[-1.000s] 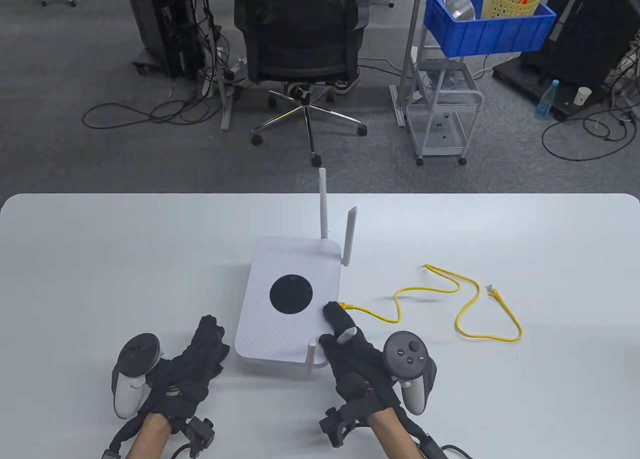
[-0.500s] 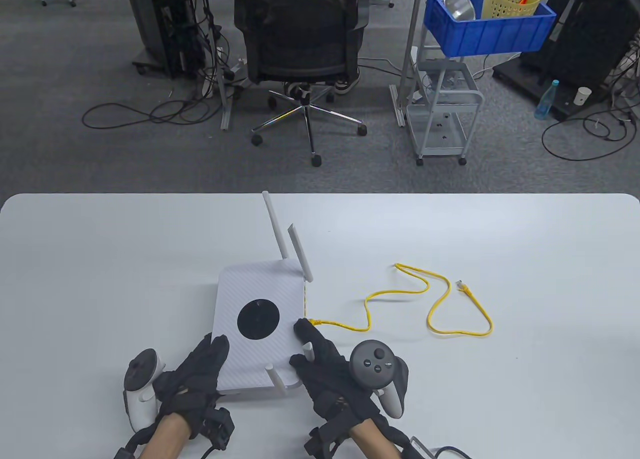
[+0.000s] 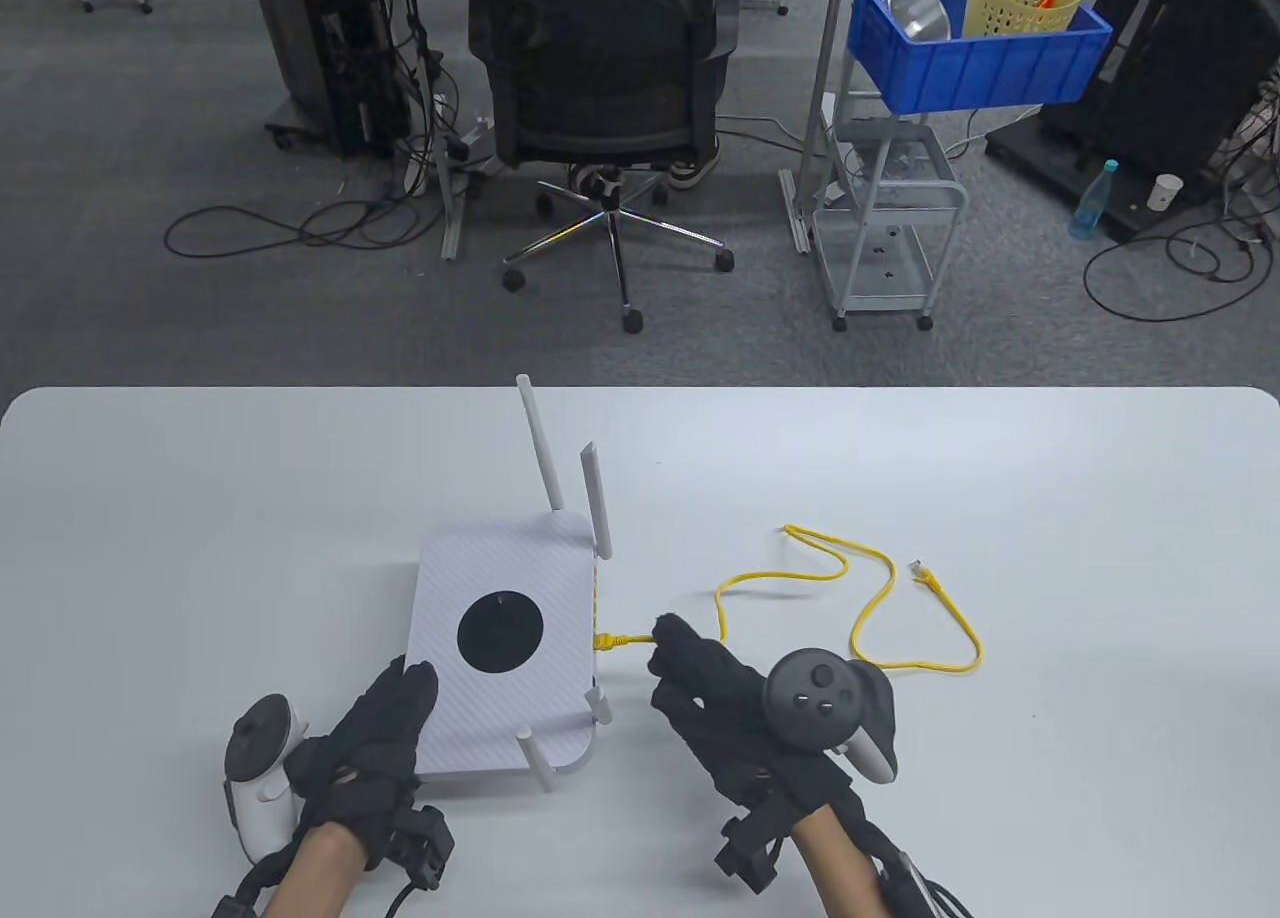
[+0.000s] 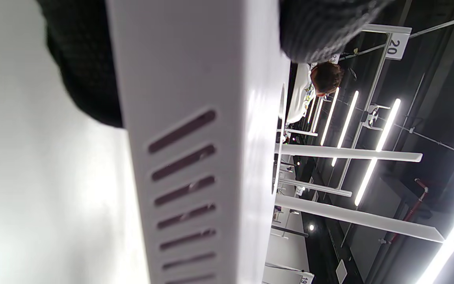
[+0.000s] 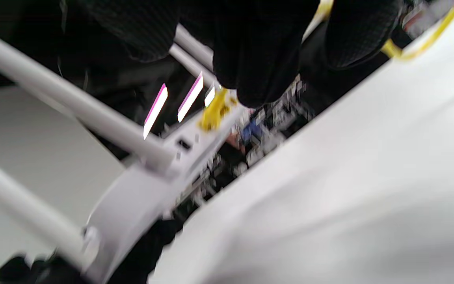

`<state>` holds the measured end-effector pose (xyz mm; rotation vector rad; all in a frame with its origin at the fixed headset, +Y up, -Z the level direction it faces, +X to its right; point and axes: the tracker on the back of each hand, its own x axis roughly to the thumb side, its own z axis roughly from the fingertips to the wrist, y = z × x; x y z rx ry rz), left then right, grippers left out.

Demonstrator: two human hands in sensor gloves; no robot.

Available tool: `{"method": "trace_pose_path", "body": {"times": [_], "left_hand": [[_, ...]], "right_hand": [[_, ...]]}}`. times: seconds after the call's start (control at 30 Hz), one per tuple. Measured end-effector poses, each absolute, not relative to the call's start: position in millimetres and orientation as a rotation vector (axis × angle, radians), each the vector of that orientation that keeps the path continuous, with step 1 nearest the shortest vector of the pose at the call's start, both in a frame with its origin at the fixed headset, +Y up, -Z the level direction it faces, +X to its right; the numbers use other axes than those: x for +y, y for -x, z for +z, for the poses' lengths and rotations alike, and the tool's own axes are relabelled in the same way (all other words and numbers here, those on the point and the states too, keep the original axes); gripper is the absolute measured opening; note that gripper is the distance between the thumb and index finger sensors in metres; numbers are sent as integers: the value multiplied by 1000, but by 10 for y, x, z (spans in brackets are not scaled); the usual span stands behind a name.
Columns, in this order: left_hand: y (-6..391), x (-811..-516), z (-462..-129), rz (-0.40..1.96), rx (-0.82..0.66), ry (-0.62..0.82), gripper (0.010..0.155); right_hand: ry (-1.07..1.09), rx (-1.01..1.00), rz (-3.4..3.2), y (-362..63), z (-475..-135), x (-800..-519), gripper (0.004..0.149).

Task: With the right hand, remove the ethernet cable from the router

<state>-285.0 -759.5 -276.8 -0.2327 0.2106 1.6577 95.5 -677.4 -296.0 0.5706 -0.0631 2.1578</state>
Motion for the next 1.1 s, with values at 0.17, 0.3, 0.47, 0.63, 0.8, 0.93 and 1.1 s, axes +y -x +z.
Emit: {"method": "trace_pose_path", "body": {"times": [0.17,0.3,0.47,0.63,0.8,0.93,1.1], "left_hand": [[2863,-7605,-2770,1599,218,234,74],[2835,-7603,-2777,1591,206,241,74],[2796,-7587,-2779,1546,170,248,73],[2727,-7588,-2790,1507,125,268,73],[2657,-7583,-2803,1471,73,285,73],[2620,-7587,-2816,1444,37,293,72],[2618,-7602,-2833,1457,18,307,72]], "right_hand": [[-491,-292,2153,-1026,-2907,-6742,60],[-494,-318,2323,-927,-2893,-6802,63],[-501,-182,2479,-742,-2926,-6958,66],[-457,11,2560,-635,-2961,-7092,67],[-424,111,2590,-554,-2980,-7184,62],[-390,187,2555,-541,-2998,-7228,57],[-278,363,2337,-613,-3066,-7312,53]]}}
